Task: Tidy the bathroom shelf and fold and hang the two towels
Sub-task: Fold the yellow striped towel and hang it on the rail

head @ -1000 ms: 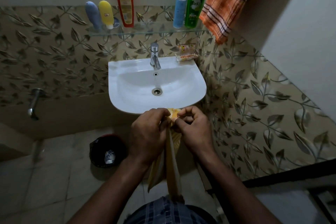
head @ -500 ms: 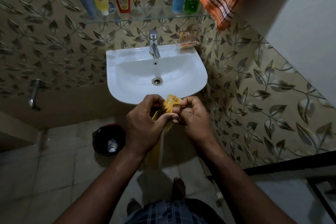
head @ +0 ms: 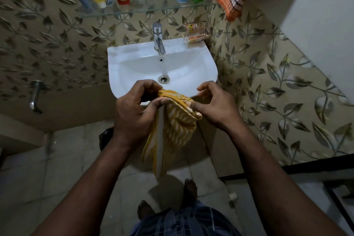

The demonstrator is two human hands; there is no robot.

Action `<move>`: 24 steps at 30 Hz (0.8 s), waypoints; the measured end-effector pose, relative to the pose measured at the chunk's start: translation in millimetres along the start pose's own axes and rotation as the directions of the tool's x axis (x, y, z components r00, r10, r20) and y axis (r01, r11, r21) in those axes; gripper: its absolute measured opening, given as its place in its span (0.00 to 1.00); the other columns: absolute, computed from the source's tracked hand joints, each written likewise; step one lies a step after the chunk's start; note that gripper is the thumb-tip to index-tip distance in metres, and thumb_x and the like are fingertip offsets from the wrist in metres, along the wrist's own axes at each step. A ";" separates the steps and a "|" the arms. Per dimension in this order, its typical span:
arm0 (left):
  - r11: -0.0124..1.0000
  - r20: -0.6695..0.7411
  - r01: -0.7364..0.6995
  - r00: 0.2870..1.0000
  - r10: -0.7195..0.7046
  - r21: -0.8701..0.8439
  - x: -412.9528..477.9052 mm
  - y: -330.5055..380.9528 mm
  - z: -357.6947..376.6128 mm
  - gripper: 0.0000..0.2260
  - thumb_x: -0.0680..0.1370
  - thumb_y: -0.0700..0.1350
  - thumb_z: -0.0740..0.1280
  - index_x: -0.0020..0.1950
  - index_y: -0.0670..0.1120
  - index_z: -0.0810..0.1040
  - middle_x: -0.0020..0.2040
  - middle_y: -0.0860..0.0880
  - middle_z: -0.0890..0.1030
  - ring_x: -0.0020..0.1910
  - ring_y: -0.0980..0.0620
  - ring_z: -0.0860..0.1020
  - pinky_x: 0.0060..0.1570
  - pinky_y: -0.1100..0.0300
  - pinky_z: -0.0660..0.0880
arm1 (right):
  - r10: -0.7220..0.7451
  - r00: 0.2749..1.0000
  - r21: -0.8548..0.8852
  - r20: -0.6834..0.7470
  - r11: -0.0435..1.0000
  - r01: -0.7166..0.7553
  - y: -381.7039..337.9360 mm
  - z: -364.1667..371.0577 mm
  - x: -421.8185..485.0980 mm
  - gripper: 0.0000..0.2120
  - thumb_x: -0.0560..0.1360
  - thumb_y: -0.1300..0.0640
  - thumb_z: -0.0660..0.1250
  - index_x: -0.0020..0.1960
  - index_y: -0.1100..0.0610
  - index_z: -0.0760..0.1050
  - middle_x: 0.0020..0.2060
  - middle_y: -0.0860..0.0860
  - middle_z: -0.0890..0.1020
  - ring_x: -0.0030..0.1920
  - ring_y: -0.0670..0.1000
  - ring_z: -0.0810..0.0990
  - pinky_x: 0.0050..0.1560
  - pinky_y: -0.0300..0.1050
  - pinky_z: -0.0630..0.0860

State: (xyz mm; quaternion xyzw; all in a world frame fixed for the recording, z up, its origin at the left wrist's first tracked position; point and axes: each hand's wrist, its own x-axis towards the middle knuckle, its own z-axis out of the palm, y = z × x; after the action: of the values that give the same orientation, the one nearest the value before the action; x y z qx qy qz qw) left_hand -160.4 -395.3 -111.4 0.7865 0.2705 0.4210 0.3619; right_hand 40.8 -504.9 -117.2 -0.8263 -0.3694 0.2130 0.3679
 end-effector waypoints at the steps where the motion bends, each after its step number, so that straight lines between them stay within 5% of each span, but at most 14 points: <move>1: 1.000 0.000 -0.017 1.000 0.017 0.003 1.1 2.9 -0.5 0.10 0.77 0.41 0.77 0.55 0.47 0.80 0.48 0.55 0.84 0.48 0.57 0.84 0.50 0.65 0.79 | -0.019 0.995 -0.091 0.098 0.995 0.028 -0.2 3.5 3.3 0.20 0.69 0.47 0.79 0.59 0.47 0.78 0.49 0.43 0.82 0.48 0.42 0.81 0.45 0.41 0.78; 8: 0.992 0.012 -0.104 0.995 0.103 0.071 11.2 5.9 -3.0 0.08 0.79 0.42 0.74 0.55 0.50 0.78 0.47 0.56 0.81 0.48 0.61 0.81 0.47 0.70 0.75 | 0.067 0.943 -0.432 0.325 0.898 0.085 -2.2 -0.8 17.0 0.12 0.68 0.55 0.71 0.51 0.51 0.80 0.47 0.52 0.83 0.49 0.57 0.81 0.41 0.46 0.77; 13: 0.990 0.002 -0.082 0.997 0.082 0.116 19.0 -0.5 -11.8 0.07 0.78 0.42 0.73 0.54 0.48 0.78 0.46 0.54 0.82 0.47 0.59 0.81 0.45 0.70 0.74 | -0.122 0.966 -0.426 0.227 0.880 0.211 -32.3 -24.0 26.2 0.07 0.70 0.60 0.69 0.46 0.52 0.77 0.39 0.48 0.80 0.43 0.52 0.77 0.36 0.46 0.70; 24: 0.999 -0.075 -0.008 0.997 0.012 0.054 29.9 -15.6 -26.0 0.08 0.77 0.40 0.73 0.52 0.50 0.77 0.44 0.56 0.82 0.46 0.56 0.83 0.46 0.68 0.76 | -0.148 0.961 -0.321 0.233 0.922 0.219 -54.1 -50.9 42.3 0.06 0.71 0.54 0.78 0.43 0.49 0.80 0.37 0.47 0.83 0.40 0.47 0.81 0.40 0.47 0.78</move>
State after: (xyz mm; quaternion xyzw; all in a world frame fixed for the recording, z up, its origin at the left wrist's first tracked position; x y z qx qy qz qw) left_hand -169.6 -355.3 -100.0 0.7807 0.2913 0.4449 0.3281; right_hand 74.9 -470.6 -46.6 -0.8131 -0.5126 0.1934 0.1968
